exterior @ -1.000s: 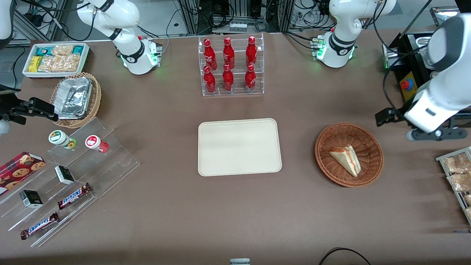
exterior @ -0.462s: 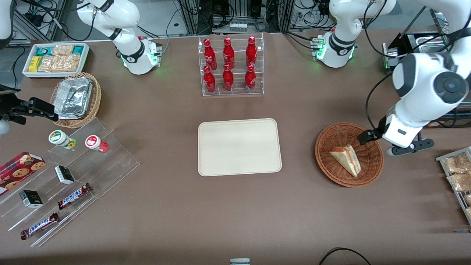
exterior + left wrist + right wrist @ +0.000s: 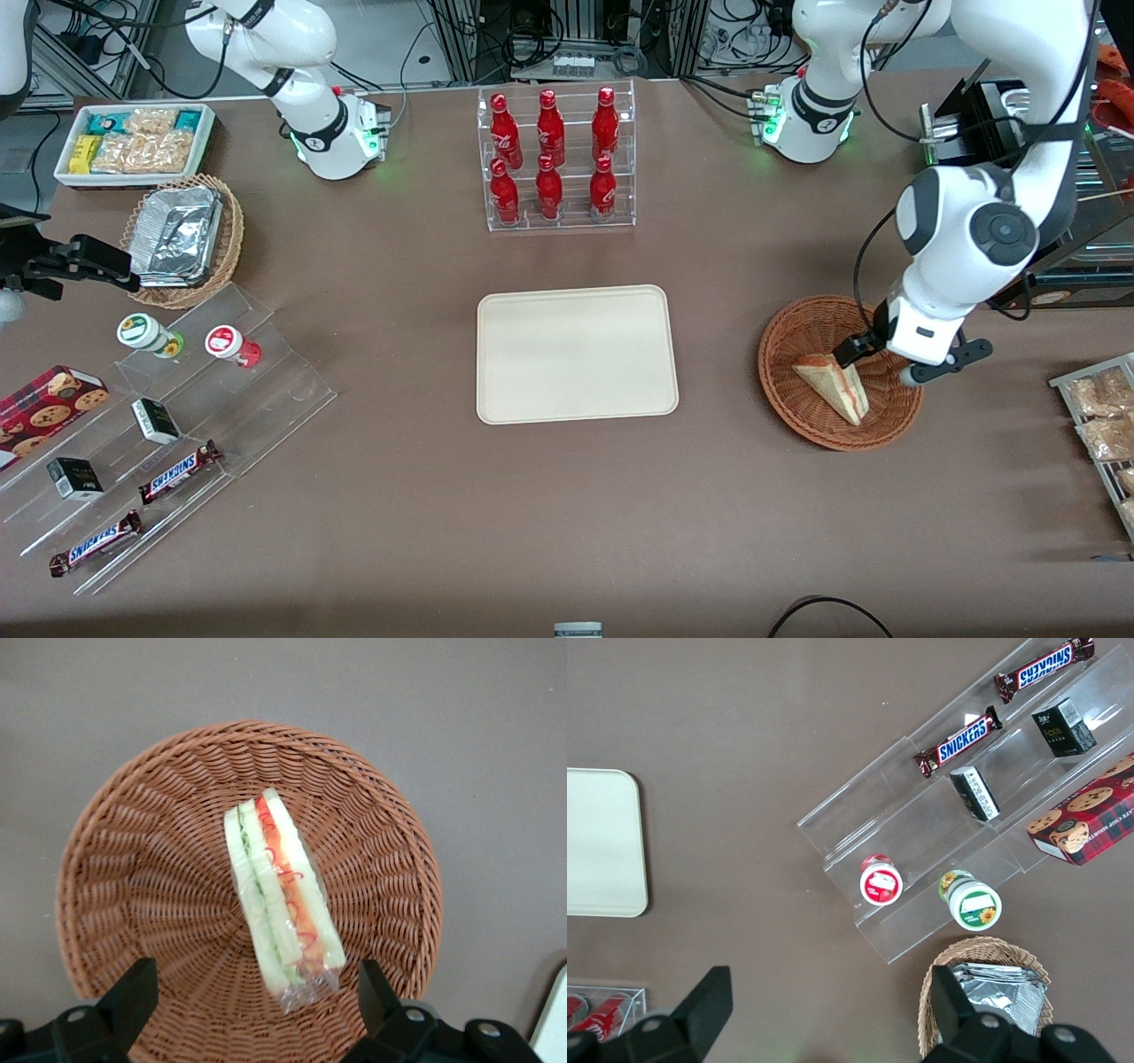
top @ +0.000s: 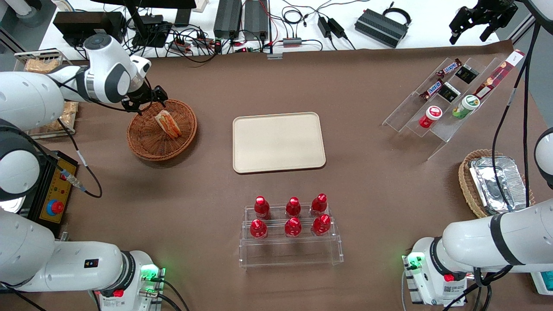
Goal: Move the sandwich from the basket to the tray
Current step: 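Lower the left gripper and close it on the wrapped sandwich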
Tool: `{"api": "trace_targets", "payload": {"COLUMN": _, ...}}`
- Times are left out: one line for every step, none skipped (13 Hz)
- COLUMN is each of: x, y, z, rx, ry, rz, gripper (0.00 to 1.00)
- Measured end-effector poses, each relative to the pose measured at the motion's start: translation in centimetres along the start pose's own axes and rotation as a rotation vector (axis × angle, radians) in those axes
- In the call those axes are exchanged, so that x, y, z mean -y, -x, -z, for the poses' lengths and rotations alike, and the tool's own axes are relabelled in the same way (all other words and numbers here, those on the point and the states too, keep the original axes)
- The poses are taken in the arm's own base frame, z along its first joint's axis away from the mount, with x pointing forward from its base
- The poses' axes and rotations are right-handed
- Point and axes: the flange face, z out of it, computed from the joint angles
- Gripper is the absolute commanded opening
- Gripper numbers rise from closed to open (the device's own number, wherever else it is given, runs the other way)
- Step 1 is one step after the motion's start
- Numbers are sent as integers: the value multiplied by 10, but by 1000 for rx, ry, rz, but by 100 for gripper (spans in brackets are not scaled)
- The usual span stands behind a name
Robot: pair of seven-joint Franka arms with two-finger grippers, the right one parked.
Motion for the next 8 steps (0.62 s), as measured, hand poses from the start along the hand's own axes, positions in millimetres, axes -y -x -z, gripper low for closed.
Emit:
{"api": "trace_targets", "payload": {"x": -2, "y": -1, "z": -9, "rx": -2, "ry": 4, "rz": 10, "gripper": 100}}
{"api": "trace_targets", "payload": {"x": -3, "y": 0, "z": -17, "rx": 0, "ry": 5, "rz": 21, "gripper": 100}}
{"api": "trace_targets", "payload": {"x": -6, "y": 1, "z": -23, "rx": 3, "ry": 6, "rz": 25, "gripper": 100}}
{"api": "trace_targets", "payload": {"x": -10, "y": 3, "z": -28, "rx": 4, "ry": 7, "rz": 27, "gripper": 100}}
{"api": "trace_targets", "payload": {"x": -13, "y": 4, "z": -33, "rx": 7, "ry": 7, "rz": 32, "gripper": 100}}
{"api": "trace_targets", "payload": {"x": -15, "y": 5, "z": -37, "rx": 9, "ry": 7, "rz": 35, "gripper": 100}}
{"api": "trace_targets", "payload": {"x": -16, "y": 6, "z": -41, "rx": 13, "ry": 6, "rz": 37, "gripper": 100}}
{"api": "trace_targets", "payload": {"x": -16, "y": 7, "z": -45, "rx": 18, "ry": 5, "rz": 38, "gripper": 100}}
